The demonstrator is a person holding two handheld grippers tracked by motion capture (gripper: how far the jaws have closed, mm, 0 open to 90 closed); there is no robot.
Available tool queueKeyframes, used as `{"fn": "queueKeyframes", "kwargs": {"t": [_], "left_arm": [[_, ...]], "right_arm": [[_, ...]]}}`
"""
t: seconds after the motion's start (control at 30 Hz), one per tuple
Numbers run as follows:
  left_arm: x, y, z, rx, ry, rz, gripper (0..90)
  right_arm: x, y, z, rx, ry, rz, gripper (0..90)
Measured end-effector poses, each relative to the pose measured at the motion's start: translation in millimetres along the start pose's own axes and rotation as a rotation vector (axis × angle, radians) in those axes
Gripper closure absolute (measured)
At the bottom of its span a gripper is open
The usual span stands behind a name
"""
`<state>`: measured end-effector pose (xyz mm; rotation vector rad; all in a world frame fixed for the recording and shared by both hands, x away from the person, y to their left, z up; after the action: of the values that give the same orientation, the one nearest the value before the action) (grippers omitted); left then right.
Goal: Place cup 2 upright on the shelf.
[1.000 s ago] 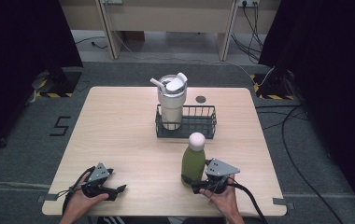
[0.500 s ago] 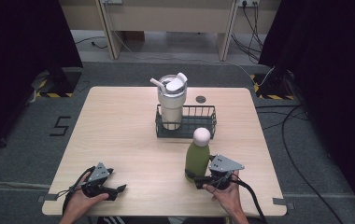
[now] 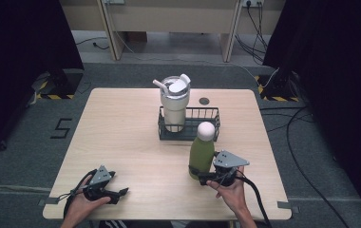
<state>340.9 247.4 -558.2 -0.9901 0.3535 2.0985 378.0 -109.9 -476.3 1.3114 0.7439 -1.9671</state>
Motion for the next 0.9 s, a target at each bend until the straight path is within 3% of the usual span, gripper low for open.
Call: {"fn": "queueKeyframes", "kwargs": {"t": [0.9], "left_arm": [[0.0,0.0,-0.1,0.000,0.001,0.000,14.1]], "right_arm": [[-39.5,22.2,-2.7,0.019,0.020,-0.013,20.9]]}}
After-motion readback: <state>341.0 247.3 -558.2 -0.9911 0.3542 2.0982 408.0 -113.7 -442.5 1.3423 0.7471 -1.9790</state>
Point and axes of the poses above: each handheld gripper's, and its own axes: z roughly backward along the jaws, x roughly out of its underside, y roughly to its right, the point moved 5 cm from there along -z, roughly forward along the jaws, and after that the axes turned 7 degrees about -z, right-handed, at the moved point
